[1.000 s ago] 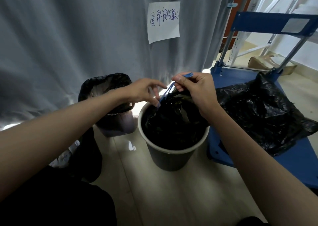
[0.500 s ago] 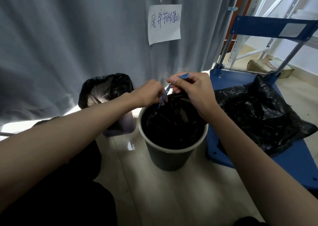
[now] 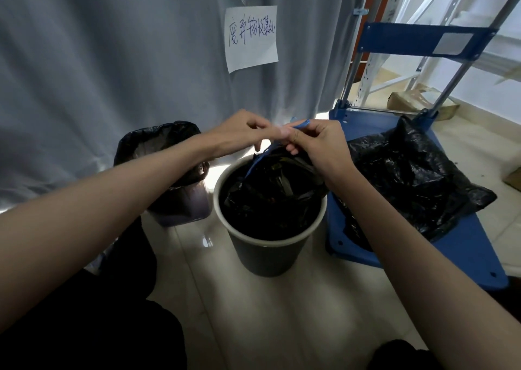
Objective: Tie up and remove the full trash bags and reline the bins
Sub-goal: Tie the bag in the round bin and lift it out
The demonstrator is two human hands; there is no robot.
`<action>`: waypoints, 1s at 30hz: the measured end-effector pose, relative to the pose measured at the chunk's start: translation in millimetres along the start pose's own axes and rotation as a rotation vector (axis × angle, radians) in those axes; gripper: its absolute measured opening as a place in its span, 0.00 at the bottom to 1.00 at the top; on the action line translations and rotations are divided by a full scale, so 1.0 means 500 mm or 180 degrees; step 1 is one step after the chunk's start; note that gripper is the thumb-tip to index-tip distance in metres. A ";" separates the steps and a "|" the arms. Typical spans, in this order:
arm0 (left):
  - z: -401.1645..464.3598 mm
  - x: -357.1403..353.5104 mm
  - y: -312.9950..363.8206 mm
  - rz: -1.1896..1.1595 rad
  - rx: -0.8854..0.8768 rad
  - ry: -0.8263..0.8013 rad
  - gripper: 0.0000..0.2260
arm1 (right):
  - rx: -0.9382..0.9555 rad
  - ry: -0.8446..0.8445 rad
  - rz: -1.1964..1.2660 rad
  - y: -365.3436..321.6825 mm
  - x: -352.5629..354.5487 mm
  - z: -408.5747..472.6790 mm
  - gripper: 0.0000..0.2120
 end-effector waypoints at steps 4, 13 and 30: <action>0.005 -0.021 0.043 -0.0092 -0.0292 0.0114 0.04 | 0.0027 -0.0076 -0.0035 -0.014 0.011 0.001 0.08; 0.016 -0.037 0.046 0.0045 -0.0096 0.0241 0.14 | -0.0459 0.0321 -0.1711 0.087 0.159 0.041 0.16; -0.004 -0.169 0.014 0.0487 0.0481 -0.0599 0.14 | -0.1621 -0.0849 -0.0822 0.150 0.126 -0.014 0.12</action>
Point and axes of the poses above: each hand's wrist, its own z-axis towards the middle knuckle, its own x-axis out of the back of the hand, y = z × x, the point moved 9 cm from there along z, towards the middle knuckle, and after that the axes turned 13 degrees about y, right-handed, at the moved point
